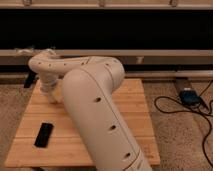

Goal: Place the ceramic cup in the ceramic bowl

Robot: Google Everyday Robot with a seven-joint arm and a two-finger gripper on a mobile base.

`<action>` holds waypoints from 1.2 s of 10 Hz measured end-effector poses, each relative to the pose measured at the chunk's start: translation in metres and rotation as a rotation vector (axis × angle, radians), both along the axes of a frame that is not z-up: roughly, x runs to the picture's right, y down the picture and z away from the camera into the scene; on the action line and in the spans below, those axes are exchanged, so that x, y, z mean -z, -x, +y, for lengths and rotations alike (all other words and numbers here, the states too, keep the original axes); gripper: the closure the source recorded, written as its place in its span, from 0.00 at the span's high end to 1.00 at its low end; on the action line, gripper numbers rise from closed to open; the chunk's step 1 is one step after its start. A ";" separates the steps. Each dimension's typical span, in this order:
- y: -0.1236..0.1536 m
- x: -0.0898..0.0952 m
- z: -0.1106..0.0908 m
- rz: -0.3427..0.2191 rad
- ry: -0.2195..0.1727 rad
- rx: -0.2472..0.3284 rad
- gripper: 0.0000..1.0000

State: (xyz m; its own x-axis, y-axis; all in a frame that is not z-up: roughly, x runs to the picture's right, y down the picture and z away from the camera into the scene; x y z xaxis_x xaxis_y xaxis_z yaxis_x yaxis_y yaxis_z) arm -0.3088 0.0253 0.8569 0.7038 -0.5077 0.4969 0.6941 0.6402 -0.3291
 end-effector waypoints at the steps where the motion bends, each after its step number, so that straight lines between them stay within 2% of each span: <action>1: -0.002 -0.005 0.001 0.011 0.006 0.001 0.77; 5: 0.000 -0.019 0.009 0.042 0.017 0.007 0.39; 8: -0.005 -0.016 0.008 0.047 0.003 -0.009 0.09; 9: -0.007 -0.009 0.006 0.036 -0.005 -0.019 0.02; 12: -0.024 0.019 -0.004 -0.004 -0.043 -0.052 0.00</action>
